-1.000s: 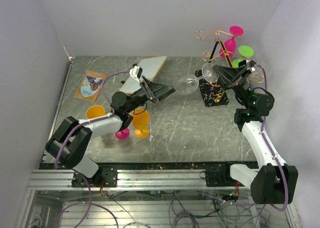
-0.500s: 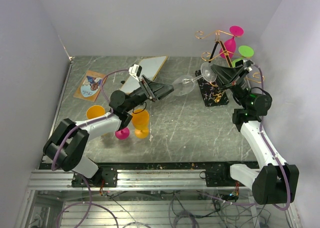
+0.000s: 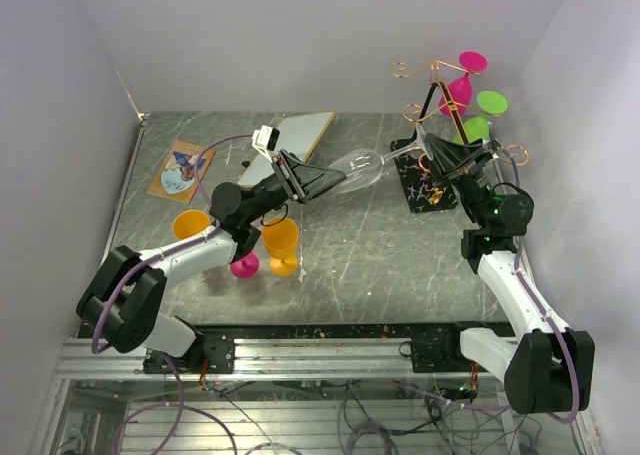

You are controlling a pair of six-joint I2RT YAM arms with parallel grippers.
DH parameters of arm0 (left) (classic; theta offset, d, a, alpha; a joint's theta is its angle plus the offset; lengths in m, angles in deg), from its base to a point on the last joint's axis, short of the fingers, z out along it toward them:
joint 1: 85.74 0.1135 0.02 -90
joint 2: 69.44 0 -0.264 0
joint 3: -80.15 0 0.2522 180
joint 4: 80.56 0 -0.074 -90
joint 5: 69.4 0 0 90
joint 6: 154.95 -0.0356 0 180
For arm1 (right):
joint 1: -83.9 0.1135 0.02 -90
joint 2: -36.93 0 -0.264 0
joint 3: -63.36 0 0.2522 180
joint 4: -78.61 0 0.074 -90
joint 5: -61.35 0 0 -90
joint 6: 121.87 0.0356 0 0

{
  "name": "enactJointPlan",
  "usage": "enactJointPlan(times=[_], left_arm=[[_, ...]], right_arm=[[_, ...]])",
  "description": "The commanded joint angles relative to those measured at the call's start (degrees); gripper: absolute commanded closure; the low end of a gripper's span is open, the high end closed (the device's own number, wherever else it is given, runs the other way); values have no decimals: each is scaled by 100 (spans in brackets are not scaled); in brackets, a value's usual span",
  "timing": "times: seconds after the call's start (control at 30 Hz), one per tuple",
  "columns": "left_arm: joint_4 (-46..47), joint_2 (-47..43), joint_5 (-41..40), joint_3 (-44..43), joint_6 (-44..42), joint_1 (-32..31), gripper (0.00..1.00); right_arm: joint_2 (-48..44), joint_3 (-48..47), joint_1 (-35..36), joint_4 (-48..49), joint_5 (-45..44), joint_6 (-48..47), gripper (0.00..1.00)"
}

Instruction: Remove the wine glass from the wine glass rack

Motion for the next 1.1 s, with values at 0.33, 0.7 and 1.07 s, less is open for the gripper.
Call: enactJointPlan(times=[0.33, 0.7, 1.07], left_arm=[[208, -303, 260, -328, -68, -42, 93], [-1409, -1009, 285, -262, -903, -42, 93], [-6081, -1553, -260, -1251, -3064, -298, 93]], right_arm=[[-328, 145, 40, -918, 45, -1278, 95], [-1390, -535, 9, -4500, -1195, -4380, 51], [-2144, -1407, 10, -6772, -3265, -6776, 19]])
